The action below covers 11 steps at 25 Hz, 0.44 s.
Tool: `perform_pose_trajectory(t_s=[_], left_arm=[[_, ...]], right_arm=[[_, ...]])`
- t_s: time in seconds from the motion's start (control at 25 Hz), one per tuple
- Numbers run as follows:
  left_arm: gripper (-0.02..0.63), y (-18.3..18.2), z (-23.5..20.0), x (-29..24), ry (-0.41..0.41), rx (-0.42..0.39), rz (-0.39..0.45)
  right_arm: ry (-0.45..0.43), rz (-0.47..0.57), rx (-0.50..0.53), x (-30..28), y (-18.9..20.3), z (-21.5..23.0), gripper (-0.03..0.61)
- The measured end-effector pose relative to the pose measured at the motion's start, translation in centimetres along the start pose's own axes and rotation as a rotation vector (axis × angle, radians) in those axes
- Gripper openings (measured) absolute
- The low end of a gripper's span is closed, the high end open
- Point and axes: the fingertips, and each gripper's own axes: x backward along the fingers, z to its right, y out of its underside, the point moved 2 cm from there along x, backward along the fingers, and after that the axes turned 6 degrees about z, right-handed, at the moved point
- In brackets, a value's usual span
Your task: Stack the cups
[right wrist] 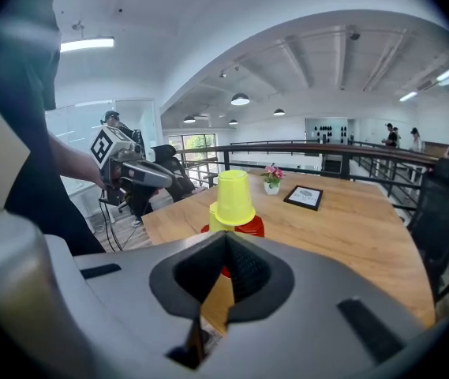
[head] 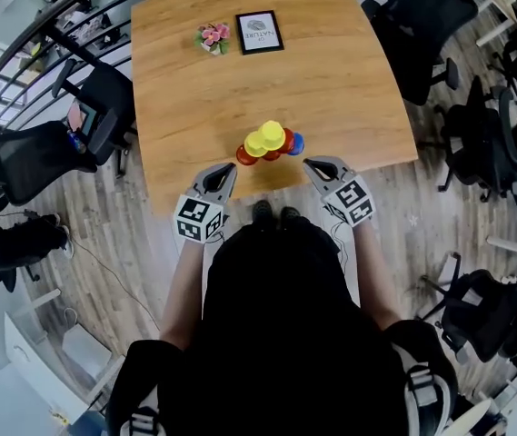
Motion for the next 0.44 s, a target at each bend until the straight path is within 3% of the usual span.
perform_pose_trajectory(t_s=[0.44], left_arm=[[0.029, 1.0, 3.8, 2.0, -0.096, 0.026, -0.006]], right_arm=[[-0.069, -0.013, 0.055, 1.9, 0.6, 0.1, 0.008]])
